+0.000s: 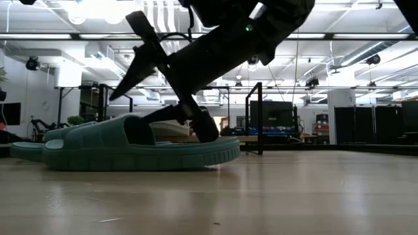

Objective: Pick and place slides into the shelf
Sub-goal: Put the bottom green slipper on the shelf

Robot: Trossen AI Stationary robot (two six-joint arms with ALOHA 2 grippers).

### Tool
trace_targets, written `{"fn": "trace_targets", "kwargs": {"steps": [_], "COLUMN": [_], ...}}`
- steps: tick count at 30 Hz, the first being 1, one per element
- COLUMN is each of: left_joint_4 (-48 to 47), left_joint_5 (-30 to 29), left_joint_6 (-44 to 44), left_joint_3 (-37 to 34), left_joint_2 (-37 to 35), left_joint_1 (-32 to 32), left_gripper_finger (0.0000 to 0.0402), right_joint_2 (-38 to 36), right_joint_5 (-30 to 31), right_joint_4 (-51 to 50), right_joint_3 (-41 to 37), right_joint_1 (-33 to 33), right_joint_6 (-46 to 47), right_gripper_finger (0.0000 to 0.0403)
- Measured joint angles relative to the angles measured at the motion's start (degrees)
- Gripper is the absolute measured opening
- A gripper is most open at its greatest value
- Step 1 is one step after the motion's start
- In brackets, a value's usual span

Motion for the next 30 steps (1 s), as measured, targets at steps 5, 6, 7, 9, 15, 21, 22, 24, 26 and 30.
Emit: {"fn": "trace_targets", "kwargs": {"steps": [5, 6, 7, 9, 15, 21, 22, 24, 26, 30], "left_joint_4": [0.0, 0.0, 0.0, -0.01, 0.0, 0.0, 0.0, 0.0, 0.0, -0.01], "left_joint_5": [-0.11, -0.11, -0.11, -0.11, -0.11, -0.11, -0.11, -0.11, -0.11, -0.11], "left_joint_6": [0.02, 0.02, 0.02, 0.02, 0.02, 0.04, 0.04, 0.04, 0.07, 0.07], "left_joint_3": [0.0, 0.0, 0.0, 0.0, 0.0, 0.0, 0.0, 0.0, 0.0, 0.0], "left_joint_2": [0.0, 0.0, 0.0, 0.0, 0.0, 0.0, 0.0, 0.0, 0.0, 0.0], "left_joint_1": [0.02, 0.02, 0.02, 0.02, 0.02, 0.0, 0.01, 0.02, 0.02, 0.0], "left_gripper_finger": [0.0187, 0.0187, 0.0187, 0.0187, 0.0187, 0.0187, 0.0187, 0.0187, 0.0187, 0.0187], "right_joint_2": [-0.02, -0.02, -0.06, -0.09, -0.11, -0.11, -0.11, -0.11, -0.11, -1.01], "right_joint_5": [0.14, 0.11, 0.05, -0.13, -0.2, -0.23, -0.29, -0.8, -1.32, -1.49], "right_joint_4": [-1.24, -1.25, -1.24, -1.21, -1.25, -1.72, -1.69, -1.68, -1.61, -1.67], "right_joint_3": [0.15, 0.01, -0.19, -0.43, -0.53, -0.58, -0.6, -0.6, -0.6, -0.63], "right_joint_1": [-0.38, -0.5, -0.56, -0.85, -1.64, -1.69, -1.71, -1.84, -2.0, -2.0], "right_joint_6": [0.05, 0.21, 0.35, 0.43, 0.04, -0.21, -0.53, -0.89, -1.02, -1.17], "right_gripper_finger": [0.0192, 0.0192, 0.0192, 0.0192, 0.0165, 0.0037, 0.0023, 0.0016, 0.0013, 0.0011]}}
